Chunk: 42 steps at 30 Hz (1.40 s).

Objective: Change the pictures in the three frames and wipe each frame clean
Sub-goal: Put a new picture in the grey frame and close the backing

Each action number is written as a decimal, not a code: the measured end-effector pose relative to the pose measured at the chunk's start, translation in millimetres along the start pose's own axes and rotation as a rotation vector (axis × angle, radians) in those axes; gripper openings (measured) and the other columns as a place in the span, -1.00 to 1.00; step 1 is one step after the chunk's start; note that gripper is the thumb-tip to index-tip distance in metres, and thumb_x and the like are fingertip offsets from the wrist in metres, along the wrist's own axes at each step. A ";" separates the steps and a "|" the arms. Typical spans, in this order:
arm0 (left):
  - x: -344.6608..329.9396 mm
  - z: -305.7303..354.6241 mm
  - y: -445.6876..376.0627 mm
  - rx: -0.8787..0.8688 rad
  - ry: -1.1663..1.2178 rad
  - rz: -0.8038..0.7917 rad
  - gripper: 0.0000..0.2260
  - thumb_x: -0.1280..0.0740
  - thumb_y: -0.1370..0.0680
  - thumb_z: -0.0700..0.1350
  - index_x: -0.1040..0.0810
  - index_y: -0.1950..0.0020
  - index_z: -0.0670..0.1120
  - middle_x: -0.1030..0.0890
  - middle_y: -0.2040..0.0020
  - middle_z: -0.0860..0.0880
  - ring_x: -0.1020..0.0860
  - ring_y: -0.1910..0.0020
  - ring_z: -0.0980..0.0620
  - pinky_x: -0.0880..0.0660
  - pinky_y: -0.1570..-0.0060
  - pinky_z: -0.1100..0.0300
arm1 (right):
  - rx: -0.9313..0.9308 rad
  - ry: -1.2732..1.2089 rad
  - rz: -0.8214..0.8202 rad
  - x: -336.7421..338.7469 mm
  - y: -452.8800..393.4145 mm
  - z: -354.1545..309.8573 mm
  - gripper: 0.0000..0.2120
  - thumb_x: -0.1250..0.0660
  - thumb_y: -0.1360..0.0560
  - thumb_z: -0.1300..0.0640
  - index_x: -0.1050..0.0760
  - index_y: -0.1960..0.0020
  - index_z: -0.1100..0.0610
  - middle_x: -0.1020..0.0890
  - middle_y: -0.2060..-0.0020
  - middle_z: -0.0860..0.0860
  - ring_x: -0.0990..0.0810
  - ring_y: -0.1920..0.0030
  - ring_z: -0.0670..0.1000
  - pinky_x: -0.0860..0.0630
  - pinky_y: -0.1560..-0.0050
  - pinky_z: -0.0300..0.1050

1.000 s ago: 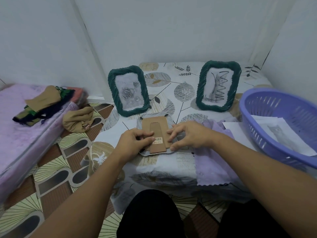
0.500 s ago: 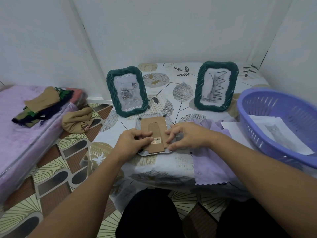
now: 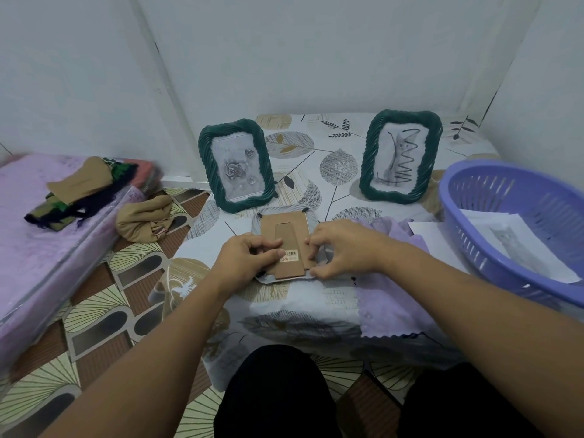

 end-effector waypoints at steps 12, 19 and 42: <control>-0.4 1.0 -0.1 0.001 0.009 -0.003 -0.80 -0.58 -0.46 -0.05 -0.75 -0.07 0.06 -0.52 0.29 -0.01 -0.46 0.30 0.10 -0.41 0.24 0.26 | 0.007 -0.086 0.211 -21.4 10.0 1.7 -0.86 -0.33 -0.43 -0.06 -0.41 0.23 -0.08 -0.48 0.21 -0.16 -0.50 0.16 -0.09 -0.54 0.09 0.04; -0.8 4.4 2.5 0.003 0.010 0.003 -0.80 -0.58 -0.47 -0.07 -0.75 -0.09 0.02 -0.48 0.31 -0.01 -0.44 0.34 0.13 -0.38 0.33 0.37 | -0.032 -0.154 0.204 -25.3 7.9 14.8 -0.92 -0.33 -0.54 0.06 -0.53 0.12 0.02 -0.65 0.04 -0.08 -0.59 -0.02 -0.10 -0.54 -0.12 0.02; 1.8 21.7 2.5 0.039 -0.169 -0.019 -0.85 -0.57 -0.48 -0.05 -0.75 -0.03 0.01 -0.65 0.24 0.12 -0.61 0.23 0.16 -0.55 0.11 0.36 | -0.844 -1.286 0.406 -10.3 -2.1 17.0 -0.69 -0.24 -0.63 -0.17 -0.42 -0.20 0.04 -0.64 0.00 0.11 -0.58 0.15 0.01 -0.56 0.12 -0.14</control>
Point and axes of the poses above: each hand's wrist, its own y-axis away from the middle knuckle, its own x-axis out of the back of the hand, z = x × y, the point moved 4 cm from there along -y, towards the middle knuckle
